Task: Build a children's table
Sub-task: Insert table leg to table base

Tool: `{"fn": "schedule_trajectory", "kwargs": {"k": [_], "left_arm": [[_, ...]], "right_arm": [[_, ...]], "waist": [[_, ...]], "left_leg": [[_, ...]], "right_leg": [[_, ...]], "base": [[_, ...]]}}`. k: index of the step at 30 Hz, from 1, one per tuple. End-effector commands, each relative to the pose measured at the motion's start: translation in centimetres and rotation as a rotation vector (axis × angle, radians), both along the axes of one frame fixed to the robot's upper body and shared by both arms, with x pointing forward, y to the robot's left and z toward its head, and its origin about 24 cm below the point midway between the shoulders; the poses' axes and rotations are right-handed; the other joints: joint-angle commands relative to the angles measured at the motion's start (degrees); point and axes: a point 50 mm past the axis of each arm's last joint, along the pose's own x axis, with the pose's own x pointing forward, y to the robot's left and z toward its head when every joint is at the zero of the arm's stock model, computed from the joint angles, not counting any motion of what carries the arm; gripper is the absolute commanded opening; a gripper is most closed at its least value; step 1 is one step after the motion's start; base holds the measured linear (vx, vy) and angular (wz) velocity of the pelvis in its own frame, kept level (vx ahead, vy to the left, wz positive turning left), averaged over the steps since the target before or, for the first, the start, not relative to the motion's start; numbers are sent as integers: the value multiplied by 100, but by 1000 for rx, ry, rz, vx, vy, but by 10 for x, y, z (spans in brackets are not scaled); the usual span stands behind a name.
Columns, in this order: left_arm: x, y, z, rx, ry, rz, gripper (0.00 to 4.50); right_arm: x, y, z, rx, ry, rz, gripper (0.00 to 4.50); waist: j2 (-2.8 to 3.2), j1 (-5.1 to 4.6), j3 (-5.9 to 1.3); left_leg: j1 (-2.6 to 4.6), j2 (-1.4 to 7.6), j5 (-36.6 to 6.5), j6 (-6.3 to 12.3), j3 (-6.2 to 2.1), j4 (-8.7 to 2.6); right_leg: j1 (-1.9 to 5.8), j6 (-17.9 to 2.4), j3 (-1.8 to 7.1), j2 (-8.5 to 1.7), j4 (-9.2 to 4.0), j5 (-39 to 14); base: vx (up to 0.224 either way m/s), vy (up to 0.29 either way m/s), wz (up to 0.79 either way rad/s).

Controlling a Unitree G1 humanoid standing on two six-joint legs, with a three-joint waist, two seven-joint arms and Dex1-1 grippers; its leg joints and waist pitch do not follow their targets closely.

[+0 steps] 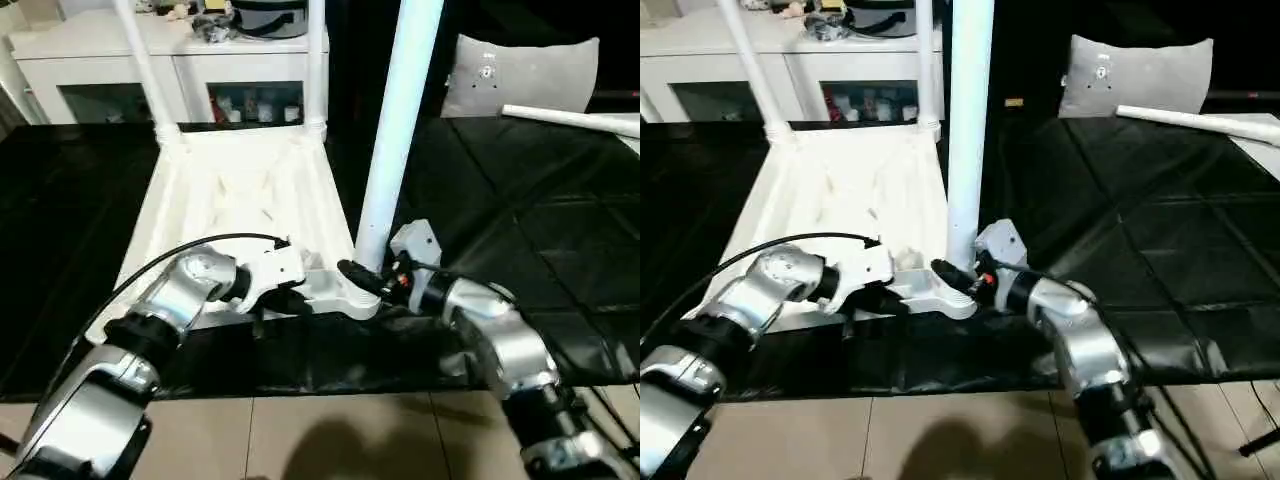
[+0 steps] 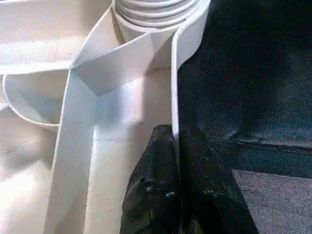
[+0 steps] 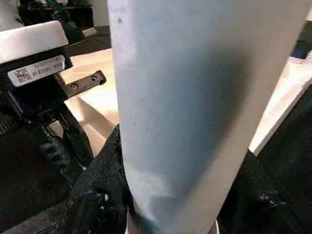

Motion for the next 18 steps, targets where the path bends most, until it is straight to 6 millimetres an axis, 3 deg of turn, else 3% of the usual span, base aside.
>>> {"fn": "schedule_trajectory", "kwargs": {"k": [1, 2, 4, 5, 7, 8, 9, 10, 13, 14, 18], "left_arm": [[-1, 6, 14, -56, -56, 51, 0], [-12, 8, 10, -70, -40, 67, 0], [-13, 8, 10, -72, -38, 70, 0], [-21, 8, 6, -73, -24, 94, 0], [-38, 5, 2, -80, -1, 139, 0], [-53, -2, -3, -77, 1, 198, 0], [-54, -3, -3, -76, 0, 203, 0], [-63, -9, -6, -69, -6, 254, 0], [-65, -17, -3, -70, -21, 313, 0], [-65, -19, -2, -71, -25, 323, 0], [-59, -24, 5, -72, -48, 344, 0]], "right_arm": [[-31, -1, -66, -122, 339, -9, 188], [-28, 2, -64, -106, 338, -27, 188], [-28, 2, -64, -106, 336, -29, 188], [-26, 4, -64, -108, 334, -30, 188], [-22, 7, -63, -113, 330, -34, 188], [-19, 10, -62, -116, 326, -35, 188], [-19, 10, -62, -116, 326, -35, 188], [-17, 12, -61, -118, 322, -33, 188], [-16, 14, -59, -113, 316, -28, 188], [-16, 14, -59, -113, 315, -27, 188], [-16, 13, -59, -115, 313, -30, 188]], "waist": [[-42, 2, -161], [-40, -59, -147], [-10, -94, -151], [-37, -125, -149], [-41, -173, -155], [-68, -217, -141], [-60, -238, -143], [-108, -269, -123], [-101, -278, -71], [-109, -268, -43], [-112, -250, -25]], "left_leg": [[-7, 443, -1697, 112, -238, -481], [-61, 452, -1647, 101, -242, -501], [-21, 443, -1588, 118, -219, -493], [-79, 460, -1518, 113, -236, -516], [-61, 488, -1569, 75, -231, -522], [-70, 461, -1570, 111, -220, -513], [-72, 466, -1561, 108, -221, -516], [-68, 438, -1538, 177, -194, -497], [-31, 386, -1666, 252, -181, -478], [9, 361, -1875, 225, -189, -473], [100, 316, -2316, 121, -222, -456]], "right_leg": [[152, -469, 431, -738, -512, -2744], [170, -503, 423, -730, -504, -2650], [128, -556, 442, -671, -503, -2343], [184, -650, 442, -682, -439, -2097], [182, -779, 456, -697, -406, -1926], [186, -833, 451, -688, -423, -1986], [198, -868, 455, -696, -413, -1983], [186, -813, 453, -681, -457, -2204], [126, -596, 436, -656, -571, -2946], [82, -381, 416, -644, -647, -3475], [16, -57, 357, -626, -763, -4044]], "base": [[0, 0, 0], [0, 0, 0], [0, 0, 0], [0, 0, 0], [0, 0, 0], [0, 0, 0], [0, 0, 0], [0, 0, 0], [0, 0, 0], [0, 0, 0], [0, 0, 0]]}}
